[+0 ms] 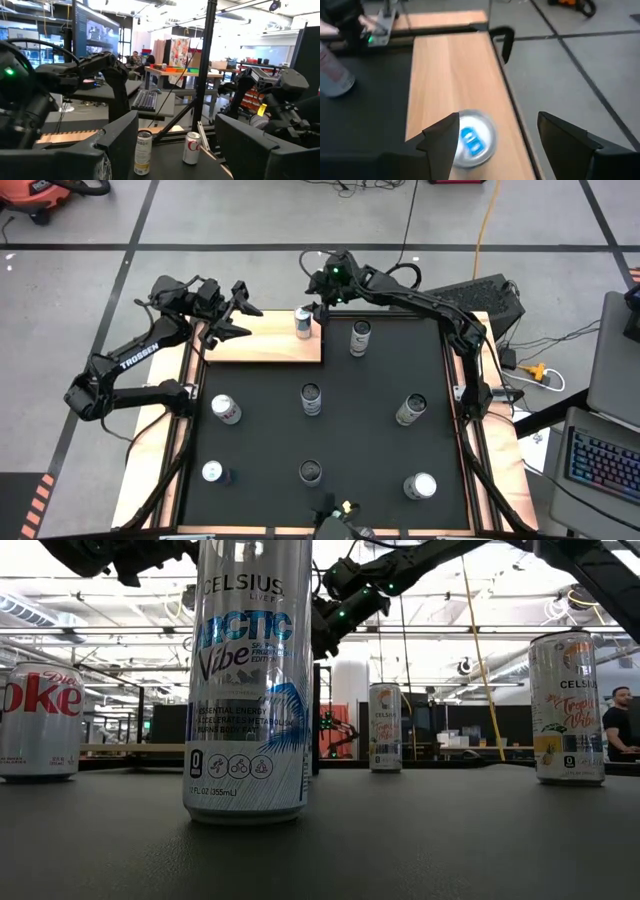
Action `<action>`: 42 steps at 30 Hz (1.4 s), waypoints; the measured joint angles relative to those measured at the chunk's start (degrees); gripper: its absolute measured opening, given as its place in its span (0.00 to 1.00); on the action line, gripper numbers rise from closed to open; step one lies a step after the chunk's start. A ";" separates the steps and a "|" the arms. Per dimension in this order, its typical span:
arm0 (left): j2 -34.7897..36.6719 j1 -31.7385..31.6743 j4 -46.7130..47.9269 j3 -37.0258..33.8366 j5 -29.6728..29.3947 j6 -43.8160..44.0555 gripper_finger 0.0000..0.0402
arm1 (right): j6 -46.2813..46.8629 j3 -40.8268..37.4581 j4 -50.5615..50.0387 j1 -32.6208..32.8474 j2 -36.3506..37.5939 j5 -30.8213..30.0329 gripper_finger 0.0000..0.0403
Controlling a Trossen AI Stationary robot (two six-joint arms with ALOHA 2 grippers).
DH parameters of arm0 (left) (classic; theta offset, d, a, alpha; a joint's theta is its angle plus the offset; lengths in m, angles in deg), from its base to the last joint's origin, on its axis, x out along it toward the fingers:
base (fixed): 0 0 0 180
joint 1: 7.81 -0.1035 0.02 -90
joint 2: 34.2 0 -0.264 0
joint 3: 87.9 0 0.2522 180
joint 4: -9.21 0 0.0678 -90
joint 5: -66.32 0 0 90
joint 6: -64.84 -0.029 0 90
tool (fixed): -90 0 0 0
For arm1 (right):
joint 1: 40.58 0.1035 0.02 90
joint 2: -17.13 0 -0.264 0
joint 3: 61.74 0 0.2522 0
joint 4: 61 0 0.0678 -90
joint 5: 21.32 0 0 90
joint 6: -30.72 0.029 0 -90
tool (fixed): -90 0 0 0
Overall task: Place canned beverage on shelf
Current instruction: Put the top blue soda can on the shelf
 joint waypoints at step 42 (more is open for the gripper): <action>0.00 -0.09 0.02 0.00 0.00 -0.09 0.65 | -0.50 -0.04 -1.80 2.80 -3.74 -0.30 0.57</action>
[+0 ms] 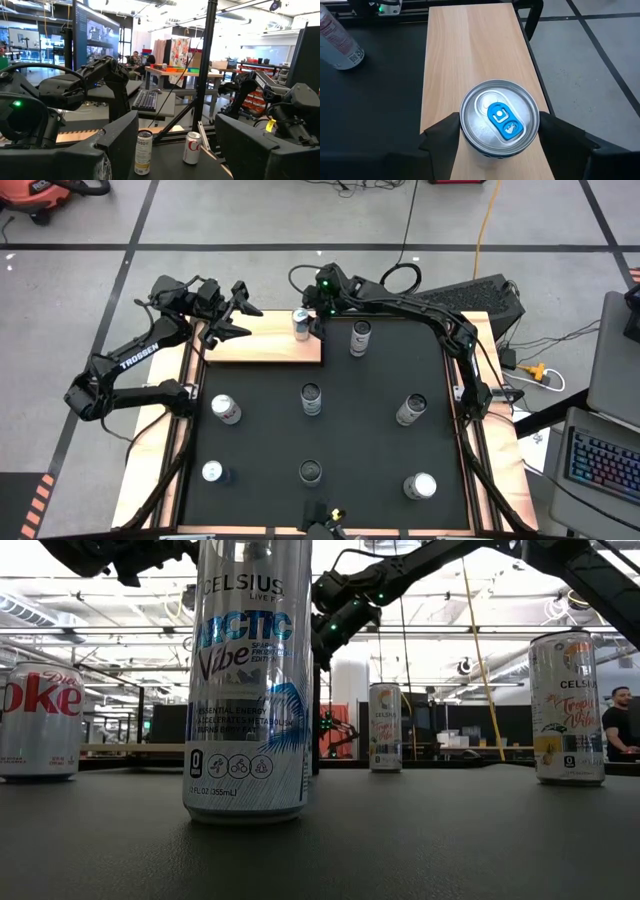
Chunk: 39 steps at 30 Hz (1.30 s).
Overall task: Place canned beverage on shelf
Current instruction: Put the top blue soda can on the shelf
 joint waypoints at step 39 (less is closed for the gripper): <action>-0.04 0.02 2.54 0.00 -0.02 -0.02 0.65 | 17.01 5.44 -5.77 4.15 -0.09 -24.13 0.48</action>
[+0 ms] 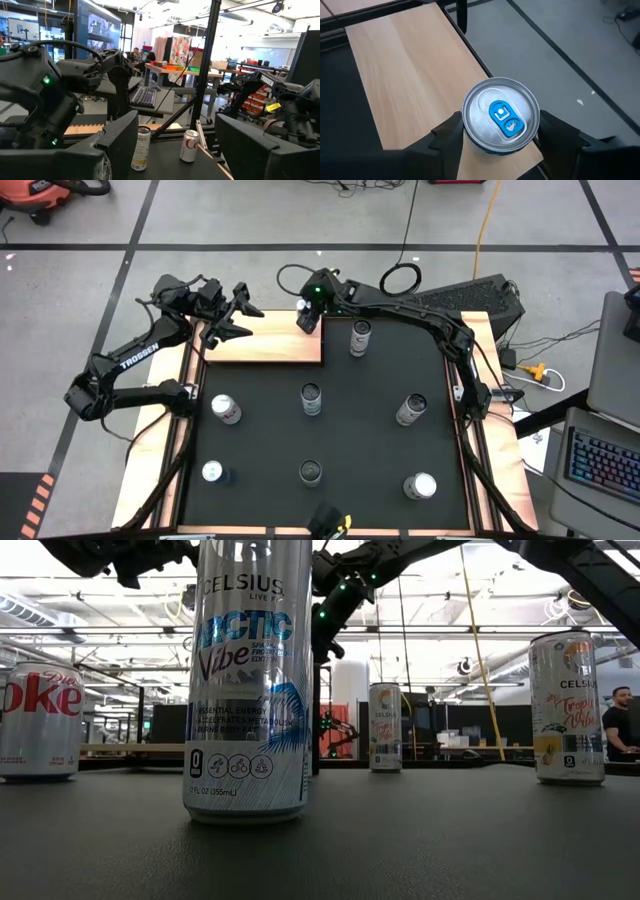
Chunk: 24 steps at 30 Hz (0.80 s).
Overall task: Place canned beverage on shelf
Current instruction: Put the top blue soda can on the shelf
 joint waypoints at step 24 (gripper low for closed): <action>0.00 0.00 -0.02 -0.01 -0.02 0.00 0.65 | 14.29 0.09 1.63 0.66 -2.33 -9.13 0.47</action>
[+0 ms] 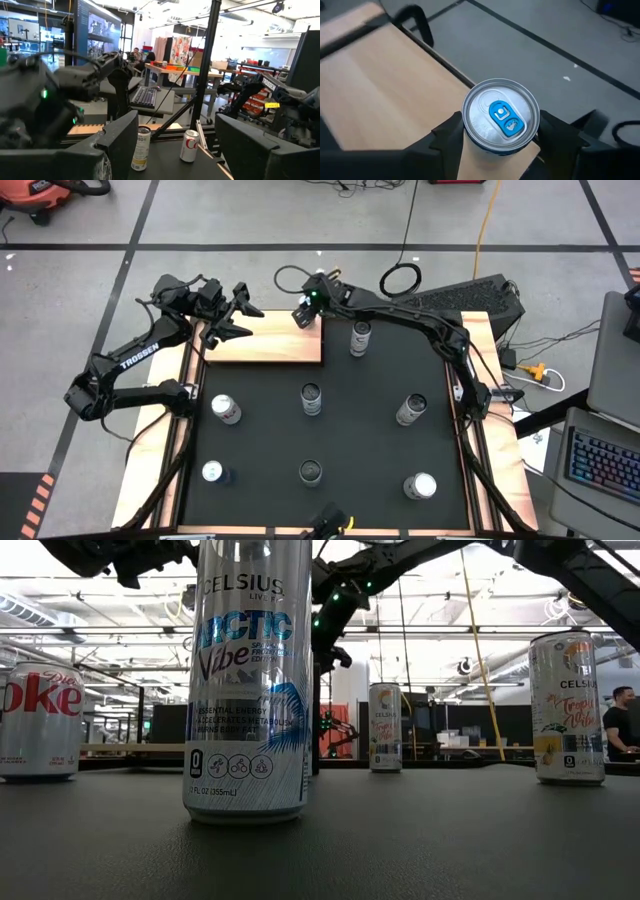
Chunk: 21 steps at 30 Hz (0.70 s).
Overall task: Place canned beverage on shelf
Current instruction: Put the top blue soda can on the shelf
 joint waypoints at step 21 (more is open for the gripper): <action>0.00 -0.01 0.04 0.00 0.00 0.17 0.65 | 2.98 0.07 0.05 0.01 -0.55 -0.96 0.54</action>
